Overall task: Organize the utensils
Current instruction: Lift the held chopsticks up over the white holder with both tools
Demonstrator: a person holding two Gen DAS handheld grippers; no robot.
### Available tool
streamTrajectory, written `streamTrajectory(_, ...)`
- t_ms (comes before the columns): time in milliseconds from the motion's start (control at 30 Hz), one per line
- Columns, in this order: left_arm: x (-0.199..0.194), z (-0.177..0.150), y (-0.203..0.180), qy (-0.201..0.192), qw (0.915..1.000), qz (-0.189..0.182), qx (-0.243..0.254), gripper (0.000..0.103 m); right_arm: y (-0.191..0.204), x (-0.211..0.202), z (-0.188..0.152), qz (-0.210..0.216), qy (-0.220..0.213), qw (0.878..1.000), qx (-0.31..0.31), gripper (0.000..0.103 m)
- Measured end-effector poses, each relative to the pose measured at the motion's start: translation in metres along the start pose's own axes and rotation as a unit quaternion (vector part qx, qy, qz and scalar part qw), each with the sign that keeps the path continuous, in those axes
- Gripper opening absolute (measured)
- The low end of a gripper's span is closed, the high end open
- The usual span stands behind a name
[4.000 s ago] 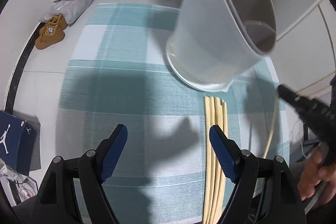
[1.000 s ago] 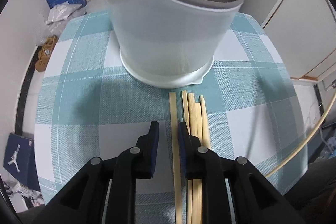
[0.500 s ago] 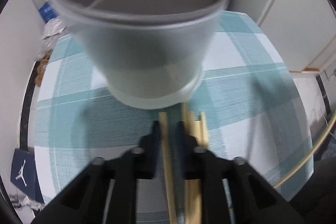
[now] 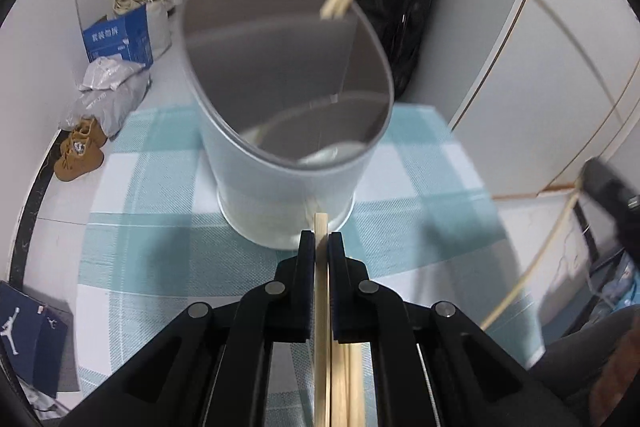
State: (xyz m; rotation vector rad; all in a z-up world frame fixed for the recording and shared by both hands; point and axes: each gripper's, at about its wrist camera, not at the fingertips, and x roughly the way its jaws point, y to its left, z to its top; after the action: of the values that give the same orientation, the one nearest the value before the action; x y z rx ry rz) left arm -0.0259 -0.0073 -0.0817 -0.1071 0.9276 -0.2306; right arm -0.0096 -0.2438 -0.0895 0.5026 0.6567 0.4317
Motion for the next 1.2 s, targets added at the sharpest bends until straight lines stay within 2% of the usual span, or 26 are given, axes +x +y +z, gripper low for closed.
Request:
streamTrajectory(167, -0.03, 0.008, -0.004, -0.062, 0.998, -0.009, 0.003, 0.002, 0.007, -0.007, -0.003, 0.002, -0.009, 1.0, -0.016, 0.003)
streamTrajectory(367, -0.038, 0.013, -0.017, -0.125, 0.9919, -0.016, 0.012, 0.002, 0.023, -0.011, -0.006, 0.008, -0.02, 0.999, -0.049, 0.003)
streamTrajectory(767, -0.057, 0.006, -0.014, -0.169, 0.9851, -0.017, 0.026, 0.002, 0.06, -0.01, -0.014, 0.011, -0.031, 0.993, -0.118, 0.003)
streamTrajectory(1200, -0.072, 0.016, -0.016, -0.187, 0.9815, -0.017, 0.036, 0.002, 0.076, -0.009, -0.005, 0.008, -0.037, 0.99, -0.134, 0.002)
